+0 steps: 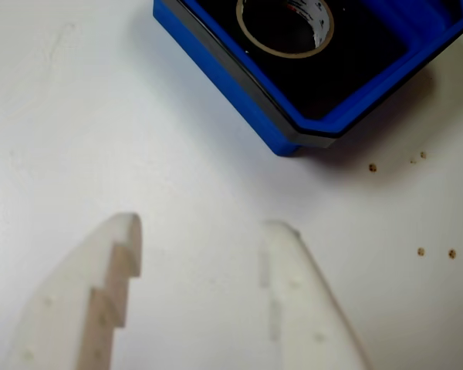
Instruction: Pick the black tape roll and drop it in the blue box
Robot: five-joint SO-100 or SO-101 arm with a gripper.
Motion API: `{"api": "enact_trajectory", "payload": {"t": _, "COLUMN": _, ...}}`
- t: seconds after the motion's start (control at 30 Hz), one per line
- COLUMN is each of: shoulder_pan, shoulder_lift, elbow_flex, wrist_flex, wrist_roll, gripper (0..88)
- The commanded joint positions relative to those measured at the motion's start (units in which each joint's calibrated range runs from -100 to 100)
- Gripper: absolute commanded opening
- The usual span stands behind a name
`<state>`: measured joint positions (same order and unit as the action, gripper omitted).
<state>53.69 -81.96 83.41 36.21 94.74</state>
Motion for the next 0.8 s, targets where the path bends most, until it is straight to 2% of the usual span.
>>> {"api": "enact_trajectory", "payload": {"t": 0.0, "shoulder_pan": -0.3, "shoulder_lift": -8.8, "elbow_flex": 7.2, "wrist_flex": -1.4, "wrist_roll": 0.2, "gripper": 13.0}}
{"api": "enact_trajectory", "payload": {"t": 0.17, "shoulder_pan": -1.1, "shoulder_lift": -16.4, "elbow_flex": 16.3, "wrist_flex": -1.4, "wrist_roll": 0.2, "gripper": 13.0}}
{"api": "enact_trajectory", "payload": {"t": 0.3, "shoulder_pan": -2.0, "shoulder_lift": -16.8, "elbow_flex": 16.6, "wrist_flex": -1.4, "wrist_roll": 0.2, "gripper": 13.0}}
{"api": "enact_trajectory", "payload": {"t": 0.4, "shoulder_pan": -5.7, "shoulder_lift": -16.8, "elbow_flex": 16.6, "wrist_flex": -1.4, "wrist_roll": 0.2, "gripper": 13.0}}
{"api": "enact_trajectory", "payload": {"t": 0.77, "shoulder_pan": -36.6, "shoulder_lift": -16.8, "elbow_flex": 16.6, "wrist_flex": -1.3, "wrist_roll": 0.2, "gripper": 13.0}}
